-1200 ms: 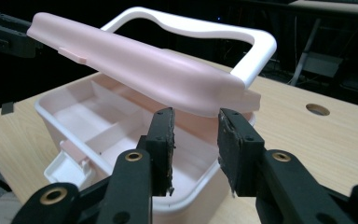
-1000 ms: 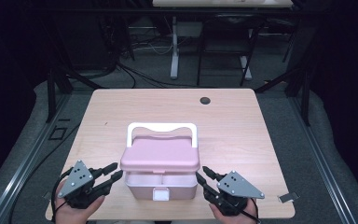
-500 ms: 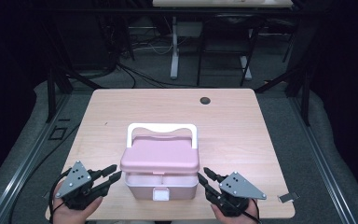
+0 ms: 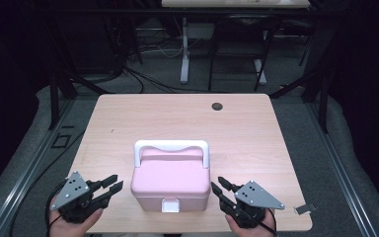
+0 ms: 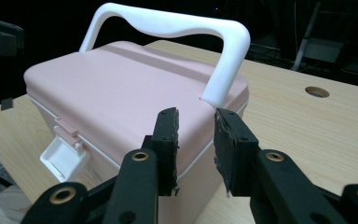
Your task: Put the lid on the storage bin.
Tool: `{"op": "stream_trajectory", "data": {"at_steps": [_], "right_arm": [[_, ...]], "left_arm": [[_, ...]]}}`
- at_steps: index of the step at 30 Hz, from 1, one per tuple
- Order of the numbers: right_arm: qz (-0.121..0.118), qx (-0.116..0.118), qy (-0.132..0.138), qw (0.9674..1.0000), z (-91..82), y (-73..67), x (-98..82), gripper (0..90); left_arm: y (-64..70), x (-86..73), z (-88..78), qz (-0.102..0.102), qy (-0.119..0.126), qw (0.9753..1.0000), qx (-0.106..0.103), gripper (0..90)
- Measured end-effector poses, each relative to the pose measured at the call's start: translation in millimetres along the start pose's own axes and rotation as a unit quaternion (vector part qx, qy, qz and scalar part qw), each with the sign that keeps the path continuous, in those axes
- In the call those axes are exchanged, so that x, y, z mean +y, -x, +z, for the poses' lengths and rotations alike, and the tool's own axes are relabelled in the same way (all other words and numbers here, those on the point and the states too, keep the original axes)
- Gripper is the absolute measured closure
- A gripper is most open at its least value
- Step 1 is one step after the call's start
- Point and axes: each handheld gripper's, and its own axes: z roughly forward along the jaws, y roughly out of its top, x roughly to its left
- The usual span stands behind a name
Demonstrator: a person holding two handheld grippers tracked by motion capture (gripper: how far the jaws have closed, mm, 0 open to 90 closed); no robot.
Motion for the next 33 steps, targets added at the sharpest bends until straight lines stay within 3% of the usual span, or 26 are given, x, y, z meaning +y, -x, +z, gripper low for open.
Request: {"op": "stream_trajectory", "data": {"at_steps": [10, 19, 27, 30, 33], "right_arm": [[0.01, -0.004, -0.01, 0.9999, 5.7, 6.2, -2.4, 66.2], [0.005, -0.005, -0.016, 0.9998, 11.6, 11.3, 12.4, 56.3], [0.027, -0.012, -0.021, 0.9993, 24.9, 27.6, 28.1, 52.1], [0.034, -0.022, -0.014, 0.9991, 31.1, 36.5, 32.5, 50.7], [0.027, -0.046, -0.023, 0.9983, 37.4, 44.1, 32.7, 50.6]], "left_arm": [[-8.9, -2.1, 2.4, -0.012, 0.003, 0.9998, 0.014, 61.4], [-18.4, 8.3, 5.2, -0.022, 0.009, 0.9994, 0.026, 54.8], [-36.7, 19.9, 25.1, -0.034, 0.005, 0.9987, 0.036, 53.6], [-43.5, 23.6, 31.6, -0.043, 0.002, 0.9982, 0.042, 53.5], [-48.9, 23.8, 38.9, -0.053, 0.002, 0.9975, 0.046, 53.1]]}}
